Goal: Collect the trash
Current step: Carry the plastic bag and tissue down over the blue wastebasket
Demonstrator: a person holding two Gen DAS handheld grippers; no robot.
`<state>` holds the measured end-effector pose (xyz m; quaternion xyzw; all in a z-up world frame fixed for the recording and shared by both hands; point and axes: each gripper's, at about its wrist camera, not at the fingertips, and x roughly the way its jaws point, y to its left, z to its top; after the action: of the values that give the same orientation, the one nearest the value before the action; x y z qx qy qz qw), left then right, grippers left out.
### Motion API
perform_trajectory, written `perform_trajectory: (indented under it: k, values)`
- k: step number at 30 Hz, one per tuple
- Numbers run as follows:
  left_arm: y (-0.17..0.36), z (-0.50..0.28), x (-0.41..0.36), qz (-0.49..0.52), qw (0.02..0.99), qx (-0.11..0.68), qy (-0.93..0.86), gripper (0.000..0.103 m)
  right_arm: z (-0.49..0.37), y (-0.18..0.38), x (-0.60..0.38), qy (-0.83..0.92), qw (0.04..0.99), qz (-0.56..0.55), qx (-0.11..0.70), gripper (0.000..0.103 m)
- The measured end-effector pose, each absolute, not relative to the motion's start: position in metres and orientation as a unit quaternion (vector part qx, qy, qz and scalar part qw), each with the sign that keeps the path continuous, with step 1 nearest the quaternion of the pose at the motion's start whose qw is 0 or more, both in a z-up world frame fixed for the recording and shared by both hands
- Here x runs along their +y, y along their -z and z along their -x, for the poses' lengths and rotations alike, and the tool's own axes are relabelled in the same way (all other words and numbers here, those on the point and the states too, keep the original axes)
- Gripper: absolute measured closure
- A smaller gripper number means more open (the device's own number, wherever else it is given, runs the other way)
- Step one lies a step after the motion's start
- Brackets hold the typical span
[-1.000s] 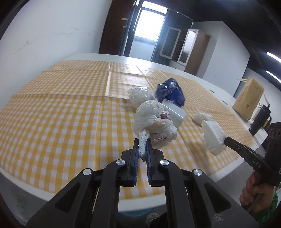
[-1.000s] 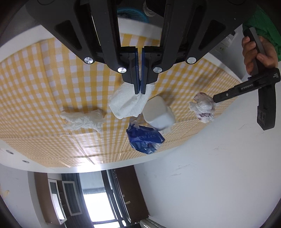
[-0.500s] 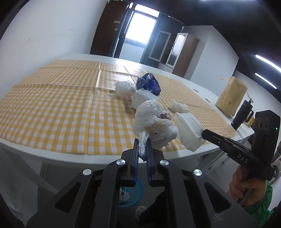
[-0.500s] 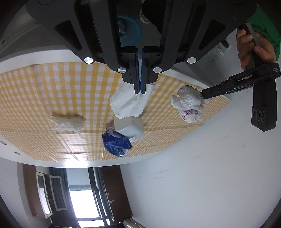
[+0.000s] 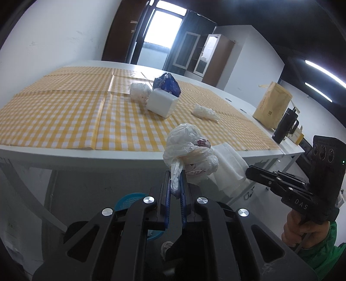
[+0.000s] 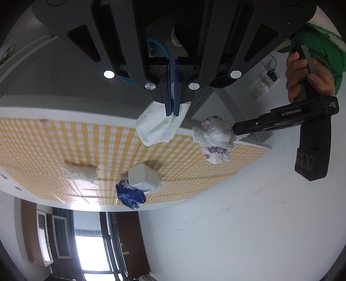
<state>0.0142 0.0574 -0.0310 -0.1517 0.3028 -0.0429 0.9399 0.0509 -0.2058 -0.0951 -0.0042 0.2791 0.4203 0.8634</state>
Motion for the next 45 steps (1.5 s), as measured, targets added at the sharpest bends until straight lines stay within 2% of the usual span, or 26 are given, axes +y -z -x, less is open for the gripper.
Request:
perform_trajectory:
  k: [7, 22, 40, 45]
  values:
    - [0.046, -0.001, 0.042, 0.137, 0.936, 0.321, 0.053, 0.096, -0.037, 0.112, -0.212, -0.426, 0.853, 0.015, 0.301, 0.102]
    - [0.116, -0.012, 0.051, 0.157, 0.909, 0.385, 0.034, 0.096, -0.052, 0.179, -0.177, -0.415, 0.830, 0.040, 0.370, 0.102]
    - [0.221, -0.074, 0.081, 0.198, 0.854, 0.481, 0.006, 0.096, -0.109, 0.279, -0.151, -0.353, 0.806, 0.041, 0.474, 0.102]
    - [0.232, -0.090, 0.082, 0.196, 0.848, 0.492, -0.007, 0.096, -0.121, 0.304, -0.142, -0.341, 0.795, 0.045, 0.501, 0.102]
